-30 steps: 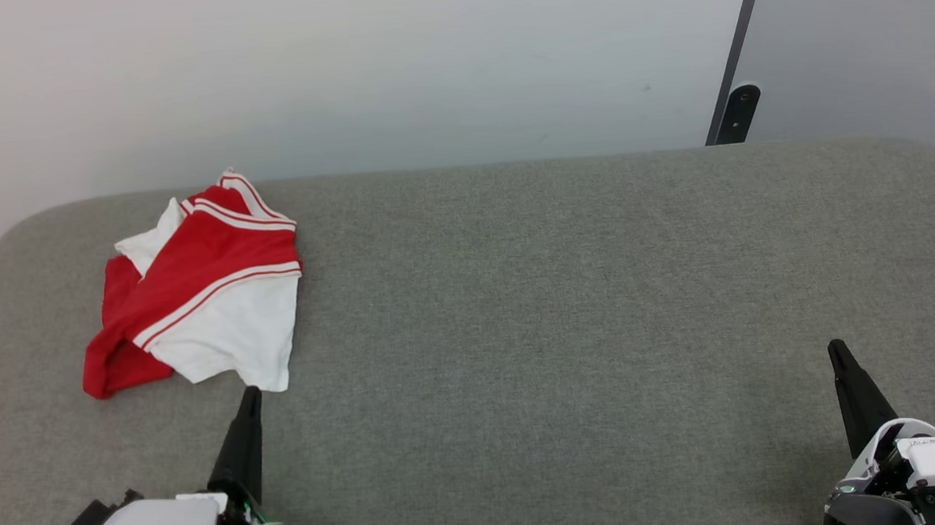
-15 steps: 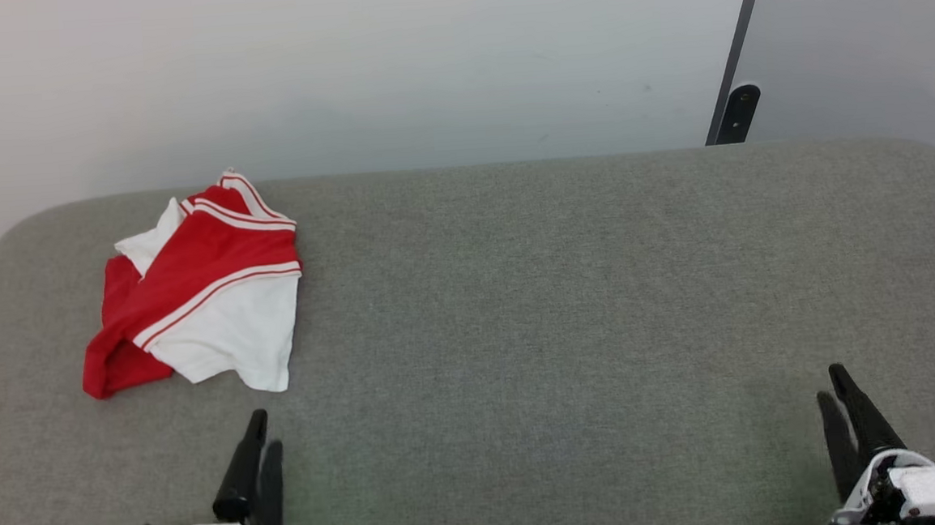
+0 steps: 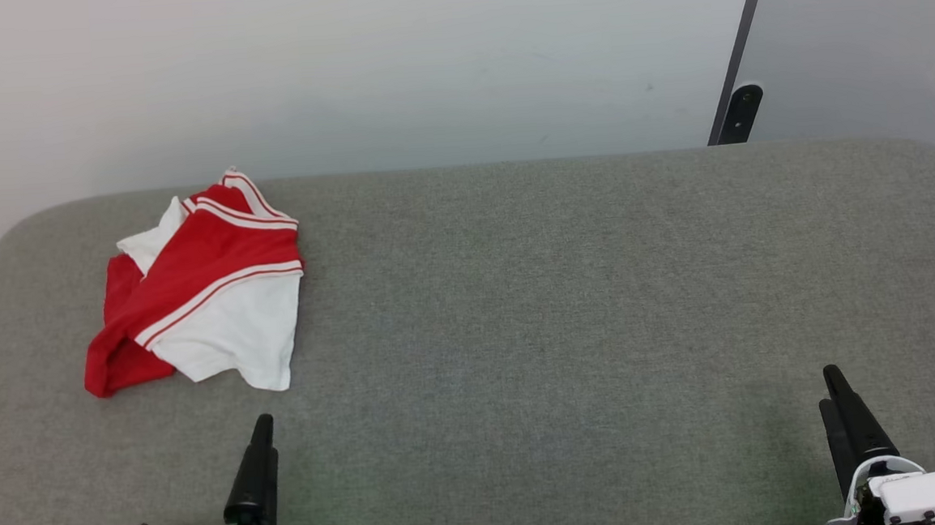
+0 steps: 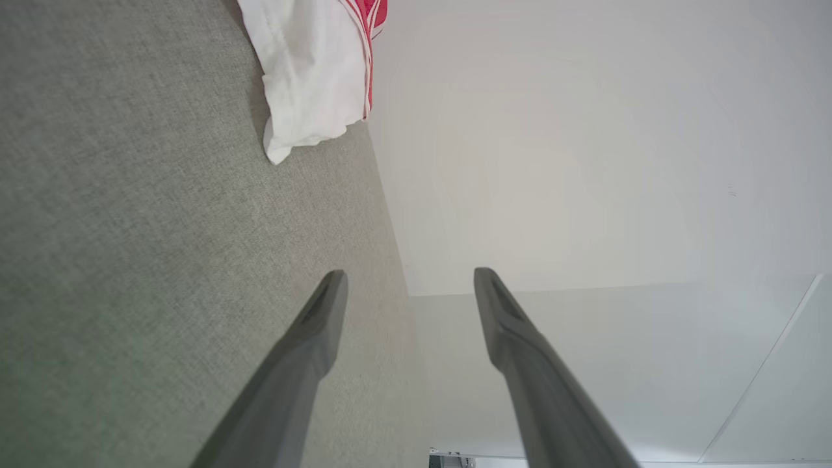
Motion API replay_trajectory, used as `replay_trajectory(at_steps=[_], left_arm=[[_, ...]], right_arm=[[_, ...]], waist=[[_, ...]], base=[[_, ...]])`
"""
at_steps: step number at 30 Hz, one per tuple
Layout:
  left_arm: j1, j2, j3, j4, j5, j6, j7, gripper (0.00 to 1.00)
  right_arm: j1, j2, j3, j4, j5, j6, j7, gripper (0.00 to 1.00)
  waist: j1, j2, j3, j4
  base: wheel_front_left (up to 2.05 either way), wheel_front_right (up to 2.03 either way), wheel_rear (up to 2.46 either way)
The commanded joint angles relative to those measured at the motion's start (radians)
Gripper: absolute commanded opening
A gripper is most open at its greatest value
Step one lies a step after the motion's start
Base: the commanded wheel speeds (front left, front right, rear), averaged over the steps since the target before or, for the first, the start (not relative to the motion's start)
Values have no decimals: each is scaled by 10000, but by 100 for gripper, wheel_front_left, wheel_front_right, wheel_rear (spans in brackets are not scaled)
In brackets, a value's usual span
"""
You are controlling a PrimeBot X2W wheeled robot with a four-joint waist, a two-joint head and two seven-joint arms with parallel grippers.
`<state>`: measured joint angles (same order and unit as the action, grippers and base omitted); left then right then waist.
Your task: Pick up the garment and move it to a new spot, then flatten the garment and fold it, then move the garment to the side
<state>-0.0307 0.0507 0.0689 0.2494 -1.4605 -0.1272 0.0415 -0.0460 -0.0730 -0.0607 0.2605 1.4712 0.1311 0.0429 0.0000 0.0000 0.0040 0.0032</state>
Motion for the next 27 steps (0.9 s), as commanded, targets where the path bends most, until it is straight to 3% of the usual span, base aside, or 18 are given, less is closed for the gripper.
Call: replay_trajectory(at_steps=[1,11,17,27], left_arm=[[-53,72,-5,-196,502,-9,-114,100],[87,11,-65,-443,2889,136,-493,100],[219,10,-215,-608,4467,183,-766,100],[385,0,-296,-932,5984,298,-1088,100]], right_arm=[[-25,-104,101,-181,-357,1,-113,100],[14,-210,387,-248,-1832,0,-496,100],[45,-349,618,-349,-3352,0,-751,100],[133,-368,773,-445,-5017,-1,-1062,100]], waist=[[0,0,3,2],[0,0,36,15],[0,0,90,-15],[0,0,186,-47]], base=[[0,0,0],[0,0,0],[0,0,0],[0,0,0]])
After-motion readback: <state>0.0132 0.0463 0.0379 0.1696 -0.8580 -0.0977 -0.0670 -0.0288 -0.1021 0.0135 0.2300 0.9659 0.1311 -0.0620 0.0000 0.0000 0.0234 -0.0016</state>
